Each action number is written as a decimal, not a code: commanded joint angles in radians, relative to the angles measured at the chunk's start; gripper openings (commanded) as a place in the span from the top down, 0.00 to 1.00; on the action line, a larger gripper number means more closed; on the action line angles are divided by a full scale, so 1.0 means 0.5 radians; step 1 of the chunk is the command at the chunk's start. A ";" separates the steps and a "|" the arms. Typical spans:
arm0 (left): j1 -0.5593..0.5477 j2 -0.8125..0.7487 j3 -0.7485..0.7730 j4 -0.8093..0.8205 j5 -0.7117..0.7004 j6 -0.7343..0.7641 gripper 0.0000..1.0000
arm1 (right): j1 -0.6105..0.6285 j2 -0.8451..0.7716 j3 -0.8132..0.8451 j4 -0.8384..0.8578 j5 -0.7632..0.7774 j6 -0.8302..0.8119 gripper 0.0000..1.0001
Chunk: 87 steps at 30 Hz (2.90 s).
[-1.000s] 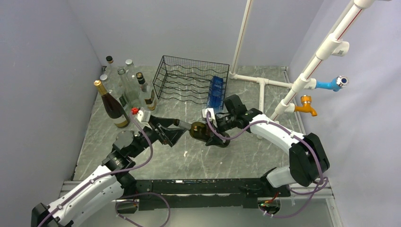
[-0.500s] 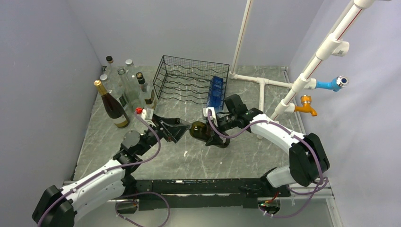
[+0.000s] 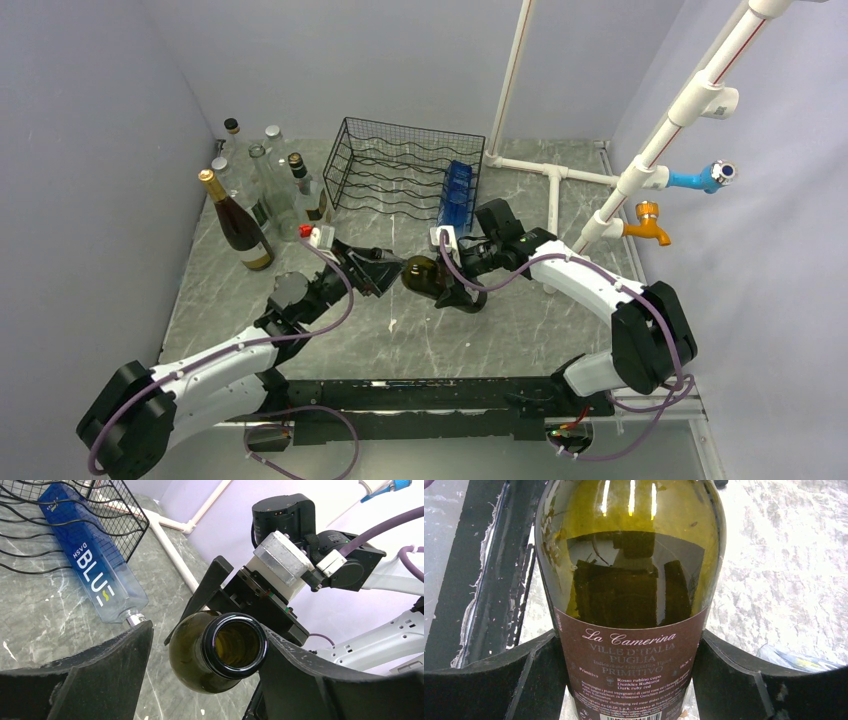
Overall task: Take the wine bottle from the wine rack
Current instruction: Pick up the wine bottle from the wine rack, then place the wine bottle at the center of the board.
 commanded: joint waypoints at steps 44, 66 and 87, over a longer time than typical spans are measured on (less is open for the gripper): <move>-0.066 -0.184 0.393 -0.435 -0.024 0.319 1.00 | -0.019 0.037 0.187 -0.050 -0.312 -0.054 0.02; -0.065 -0.555 0.795 -1.484 -0.372 0.856 1.00 | -0.049 -0.010 0.208 -0.114 -0.355 -0.101 0.01; -0.032 -0.472 1.195 -1.963 -0.644 1.201 1.00 | -0.056 -0.006 0.202 -0.114 -0.343 -0.110 0.01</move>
